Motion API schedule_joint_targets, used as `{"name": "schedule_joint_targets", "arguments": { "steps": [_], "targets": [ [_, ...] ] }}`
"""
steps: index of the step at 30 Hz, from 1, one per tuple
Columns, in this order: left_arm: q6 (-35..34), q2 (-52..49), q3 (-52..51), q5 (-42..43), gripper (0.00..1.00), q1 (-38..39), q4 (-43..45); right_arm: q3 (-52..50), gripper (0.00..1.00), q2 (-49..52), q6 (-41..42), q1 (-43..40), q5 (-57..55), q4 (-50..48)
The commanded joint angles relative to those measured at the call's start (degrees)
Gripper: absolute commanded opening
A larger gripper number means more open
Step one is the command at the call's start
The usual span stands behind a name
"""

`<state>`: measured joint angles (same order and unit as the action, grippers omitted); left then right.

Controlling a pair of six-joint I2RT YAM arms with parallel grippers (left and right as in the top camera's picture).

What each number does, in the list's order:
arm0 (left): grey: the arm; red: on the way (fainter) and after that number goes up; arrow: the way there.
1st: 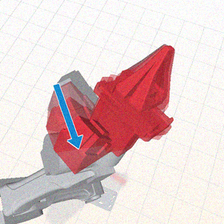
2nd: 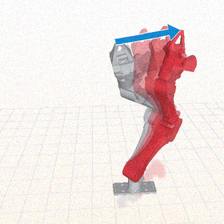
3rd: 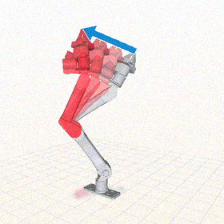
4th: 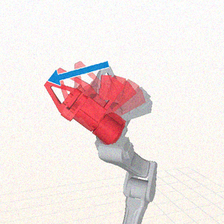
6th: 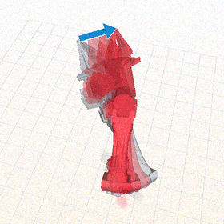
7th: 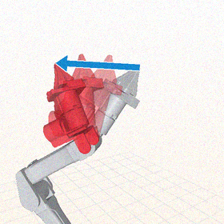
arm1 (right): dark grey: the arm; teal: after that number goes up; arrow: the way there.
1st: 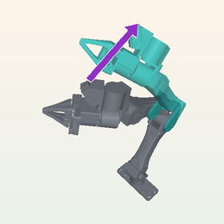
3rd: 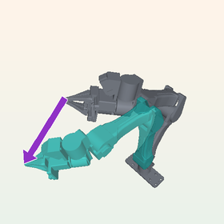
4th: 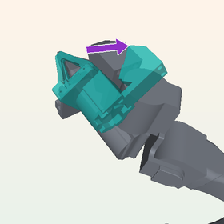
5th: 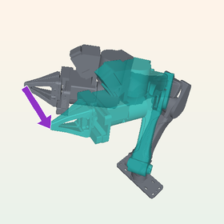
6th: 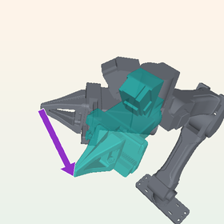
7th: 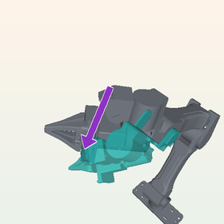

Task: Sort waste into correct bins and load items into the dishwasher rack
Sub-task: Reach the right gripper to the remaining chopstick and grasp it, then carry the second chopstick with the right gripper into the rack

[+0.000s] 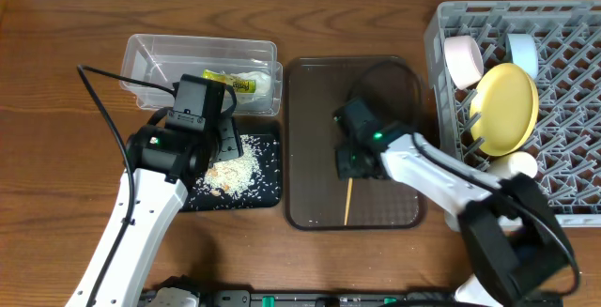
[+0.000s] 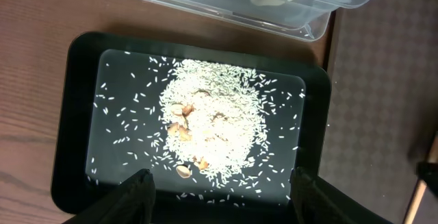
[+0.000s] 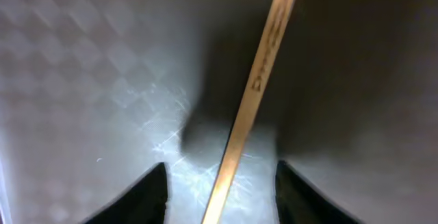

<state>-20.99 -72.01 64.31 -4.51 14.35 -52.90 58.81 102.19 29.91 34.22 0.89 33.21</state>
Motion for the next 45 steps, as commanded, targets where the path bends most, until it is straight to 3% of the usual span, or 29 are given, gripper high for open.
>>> {"name": "schedule_joint_targets", "arguments": {
  "steps": [1,6,10,21,27,33,35,36,37,41,44,45],
  "targets": [
    [-0.33,-0.35,0.31,-0.66,0.66,-0.31,-0.20,-0.22,0.31,2.32,4.87,0.79,-2.86,-0.09],
    [-0.33,-0.35,0.31,-0.66,0.66,-0.31,-0.20,0.28,0.01,0.92,5.22,0.11,-5.55,0.26],
    [-0.33,-0.33,0.31,-0.66,0.66,-0.31,-0.20,2.05,0.01,-4.44,4.37,-2.64,-9.64,3.45],
    [-0.35,-0.35,0.31,-0.66,0.67,-0.31,-0.17,9.29,0.01,-23.39,-19.26,-21.00,-9.86,16.57],
    [-0.33,-0.33,0.31,-0.66,0.67,-0.31,-0.15,8.74,0.01,-22.05,-27.19,-30.69,-7.63,20.24],
    [-0.33,-0.33,0.31,-0.66,0.66,-0.31,-0.17,8.50,0.02,-16.72,-28.48,-33.90,-7.74,19.65],
    [-0.33,-0.33,0.31,-0.66,0.67,-0.31,-0.17,8.50,0.07,-15.34,-28.48,-33.77,-7.72,18.73],
    [-0.33,-0.33,0.31,-0.66,0.67,-0.31,-0.17,8.50,0.17,-15.06,-28.46,-33.77,-7.72,18.25],
    [-0.33,-0.33,0.31,-0.66,0.67,-0.31,-0.17,8.50,0.34,-15.08,-28.20,-33.77,-7.72,17.73],
    [-0.31,-0.33,0.31,-0.72,0.67,-0.31,-0.15,9.40,0.58,-17.70,-26.49,-33.83,-7.02,15.37],
    [-0.31,-0.33,0.31,-0.70,0.67,-0.31,-0.11,9.99,0.87,-21.29,-25.49,-33.83,-3.26,12.39],
    [-0.28,-0.33,0.31,-0.70,0.67,-0.31,-0.17,9.99,0.90,-22.62,-25.55,-33.83,-1.22,11.30]
  ]
}}
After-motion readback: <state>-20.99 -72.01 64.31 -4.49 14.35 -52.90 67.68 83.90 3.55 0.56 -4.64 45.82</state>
